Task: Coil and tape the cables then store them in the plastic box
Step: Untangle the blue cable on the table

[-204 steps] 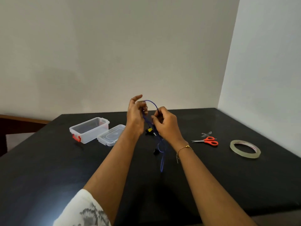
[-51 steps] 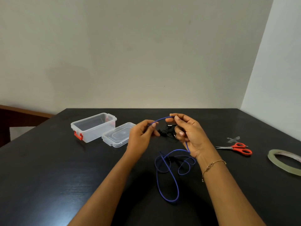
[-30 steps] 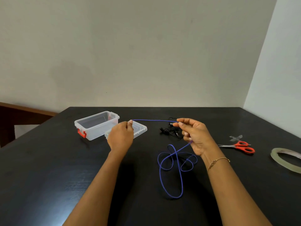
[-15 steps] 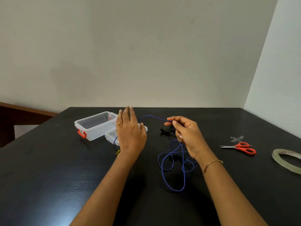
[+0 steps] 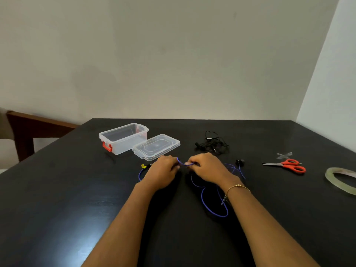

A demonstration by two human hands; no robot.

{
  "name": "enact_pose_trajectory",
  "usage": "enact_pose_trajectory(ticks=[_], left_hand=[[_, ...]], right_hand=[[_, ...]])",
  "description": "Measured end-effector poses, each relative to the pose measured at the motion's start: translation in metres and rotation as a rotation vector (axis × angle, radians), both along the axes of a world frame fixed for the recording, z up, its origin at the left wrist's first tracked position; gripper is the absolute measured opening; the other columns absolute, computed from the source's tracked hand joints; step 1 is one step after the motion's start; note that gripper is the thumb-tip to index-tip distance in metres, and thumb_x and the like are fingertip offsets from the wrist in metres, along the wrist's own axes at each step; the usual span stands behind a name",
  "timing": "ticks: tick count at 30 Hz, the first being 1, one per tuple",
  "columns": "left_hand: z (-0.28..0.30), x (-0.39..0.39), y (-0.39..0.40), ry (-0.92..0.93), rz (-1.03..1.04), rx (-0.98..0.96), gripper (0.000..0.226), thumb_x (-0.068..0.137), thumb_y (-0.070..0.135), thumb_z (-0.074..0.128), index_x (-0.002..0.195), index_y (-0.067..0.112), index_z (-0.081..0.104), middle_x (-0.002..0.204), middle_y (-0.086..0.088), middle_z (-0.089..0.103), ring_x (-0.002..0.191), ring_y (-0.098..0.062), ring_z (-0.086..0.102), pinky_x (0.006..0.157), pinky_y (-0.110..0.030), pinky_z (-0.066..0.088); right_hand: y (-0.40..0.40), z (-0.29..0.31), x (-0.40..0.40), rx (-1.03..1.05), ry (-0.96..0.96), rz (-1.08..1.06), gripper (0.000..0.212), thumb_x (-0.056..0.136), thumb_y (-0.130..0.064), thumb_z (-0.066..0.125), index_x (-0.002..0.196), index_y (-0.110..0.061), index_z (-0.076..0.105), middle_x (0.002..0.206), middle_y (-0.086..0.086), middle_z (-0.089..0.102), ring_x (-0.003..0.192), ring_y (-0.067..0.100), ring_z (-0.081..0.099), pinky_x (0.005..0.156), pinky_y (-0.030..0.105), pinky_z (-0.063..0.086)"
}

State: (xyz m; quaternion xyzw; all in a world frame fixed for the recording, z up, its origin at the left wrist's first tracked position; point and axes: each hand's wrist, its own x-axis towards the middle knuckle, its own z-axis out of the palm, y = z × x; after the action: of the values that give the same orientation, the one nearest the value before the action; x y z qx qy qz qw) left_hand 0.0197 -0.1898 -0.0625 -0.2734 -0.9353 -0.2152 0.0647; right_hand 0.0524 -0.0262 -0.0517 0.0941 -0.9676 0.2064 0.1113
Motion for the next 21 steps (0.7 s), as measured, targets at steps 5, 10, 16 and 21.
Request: enact_pose_trajectory(ticks=[5, 10, 16, 21], left_hand=[[-0.011, 0.002, -0.042, -0.045, 0.063, -0.09, 0.031, 0.095, 0.029, 0.045, 0.122, 0.016, 0.052, 0.132, -0.003, 0.047, 0.122, -0.021, 0.044, 0.104, -0.033, 0.035], [-0.011, 0.005, -0.081, -0.034, 0.346, -0.172, 0.046, 0.091, 0.051, 0.041, 0.123, 0.02, 0.051, 0.139, -0.003, 0.041, 0.129, -0.026, 0.038, 0.109, -0.05, 0.025], [-0.009, 0.004, -0.089, -0.194, 0.496, -0.222, 0.052, 0.092, 0.058, 0.029, 0.134, 0.028, 0.039, 0.153, 0.003, 0.024, 0.143, -0.033, 0.011, 0.106, -0.067, 0.0], [-0.002, 0.008, -0.062, 0.264, 0.273, -0.011, 0.036, 0.092, 0.021, 0.047, 0.125, 0.007, 0.05, 0.13, -0.011, 0.053, 0.124, -0.027, 0.042, 0.106, -0.032, 0.026]], right_hand=[[0.005, -0.006, -0.001, 0.24, 0.022, -0.148, 0.034, 0.097, -0.039, 0.038, 0.11, -0.018, 0.062, 0.11, 0.006, 0.055, 0.104, 0.029, 0.055, 0.077, 0.034, 0.041], [0.011, -0.006, 0.003, 0.347, 0.084, -0.271, 0.03, 0.099, -0.027, 0.036, 0.112, -0.012, 0.059, 0.114, 0.008, 0.054, 0.104, 0.028, 0.056, 0.072, 0.033, 0.041], [0.01, -0.006, 0.008, 0.328, 0.17, -0.296, 0.027, 0.091, 0.0, 0.042, 0.114, -0.007, 0.053, 0.114, 0.011, 0.048, 0.097, 0.026, 0.052, 0.065, 0.03, 0.036], [0.002, -0.004, -0.002, 0.221, 0.247, -0.133, 0.029, 0.087, 0.007, 0.04, 0.108, -0.004, 0.057, 0.106, 0.015, 0.054, 0.098, 0.029, 0.049, 0.076, 0.033, 0.039]])
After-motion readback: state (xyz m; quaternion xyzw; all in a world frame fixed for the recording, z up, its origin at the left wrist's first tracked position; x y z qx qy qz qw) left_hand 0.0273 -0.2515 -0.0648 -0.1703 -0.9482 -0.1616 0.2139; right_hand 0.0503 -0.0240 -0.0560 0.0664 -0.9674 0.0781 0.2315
